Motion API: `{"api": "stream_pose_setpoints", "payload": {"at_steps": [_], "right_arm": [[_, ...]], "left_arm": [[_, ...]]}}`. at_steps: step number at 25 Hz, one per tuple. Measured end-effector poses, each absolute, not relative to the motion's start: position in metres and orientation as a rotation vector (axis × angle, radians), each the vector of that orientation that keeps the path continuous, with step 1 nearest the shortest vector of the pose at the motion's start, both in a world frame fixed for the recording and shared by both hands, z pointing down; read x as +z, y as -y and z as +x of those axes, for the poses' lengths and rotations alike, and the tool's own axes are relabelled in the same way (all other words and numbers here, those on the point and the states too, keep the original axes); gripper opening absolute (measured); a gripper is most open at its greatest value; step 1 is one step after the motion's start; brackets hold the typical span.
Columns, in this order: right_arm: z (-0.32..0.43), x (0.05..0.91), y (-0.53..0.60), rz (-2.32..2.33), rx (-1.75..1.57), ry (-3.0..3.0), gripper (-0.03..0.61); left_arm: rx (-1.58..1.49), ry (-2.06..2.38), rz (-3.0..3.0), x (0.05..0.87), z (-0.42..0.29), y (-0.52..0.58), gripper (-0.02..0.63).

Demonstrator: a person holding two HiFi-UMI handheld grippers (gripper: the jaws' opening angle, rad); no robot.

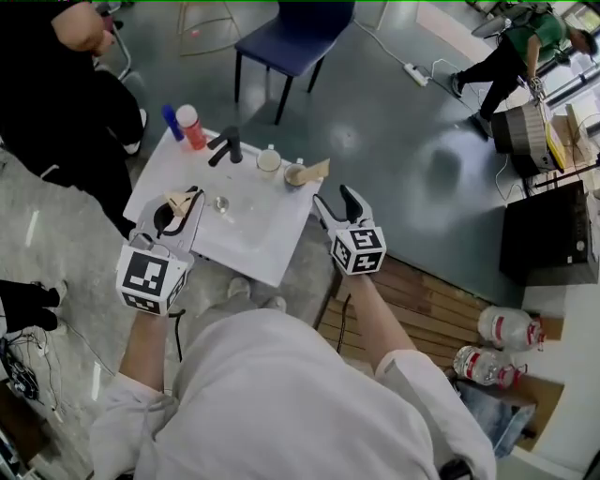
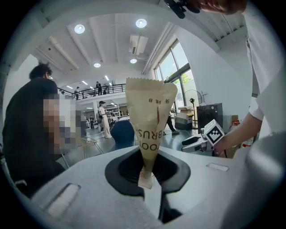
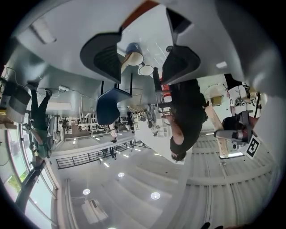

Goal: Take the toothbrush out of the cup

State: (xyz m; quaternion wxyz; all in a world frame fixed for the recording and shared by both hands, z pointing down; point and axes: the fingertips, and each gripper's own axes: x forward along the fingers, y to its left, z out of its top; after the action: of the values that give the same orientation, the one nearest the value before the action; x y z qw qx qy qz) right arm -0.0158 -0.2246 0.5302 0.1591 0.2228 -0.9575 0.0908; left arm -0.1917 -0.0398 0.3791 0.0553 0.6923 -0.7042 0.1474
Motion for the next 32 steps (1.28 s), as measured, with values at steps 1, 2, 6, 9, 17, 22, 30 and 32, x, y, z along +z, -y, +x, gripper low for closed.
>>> {"api": "stream_pose_setpoints", "payload": {"at_steps": [1, 2, 6, 9, 17, 22, 30, 32], "right_arm": [[-0.018, 0.536, 0.227, 0.638, 0.265, 2.726, 0.285], [-0.020, 0.542, 0.231, 0.640, 0.274, 2.714, 0.285], [-0.028, 0.562, 0.243, 0.644, 0.321, 2.678, 0.284], [-0.037, 0.575, 0.249, 0.628, 0.327, 2.655, 0.284], [-0.084, 0.612, 0.242, 0.503, 0.218, 2.582, 0.279], [-0.114, 0.634, 0.241, 0.451, 0.170, 2.540, 0.278], [-0.148, 0.673, 0.252, 0.421, 0.087, 2.441, 0.272], [-0.155, 0.681, 0.256, 0.423, 0.069, 2.415, 0.267]], "left_arm": [[0.448, 2.140, 2.096, 0.381, -0.194, 0.039, 0.034], [0.449, 2.142, 2.090, 0.382, -0.196, 0.039, 0.034], [0.459, 2.156, 2.060, 0.385, -0.205, 0.038, 0.034], [0.465, 2.167, 2.037, 0.389, -0.212, 0.036, 0.034], [0.488, 2.215, 1.936, 0.395, -0.236, 0.016, 0.034], [0.501, 2.245, 1.875, 0.398, -0.252, 0.002, 0.035], [0.523, 2.304, 1.750, 0.400, -0.284, -0.033, 0.035], [0.527, 2.318, 1.719, 0.401, -0.292, -0.041, 0.035]]}}
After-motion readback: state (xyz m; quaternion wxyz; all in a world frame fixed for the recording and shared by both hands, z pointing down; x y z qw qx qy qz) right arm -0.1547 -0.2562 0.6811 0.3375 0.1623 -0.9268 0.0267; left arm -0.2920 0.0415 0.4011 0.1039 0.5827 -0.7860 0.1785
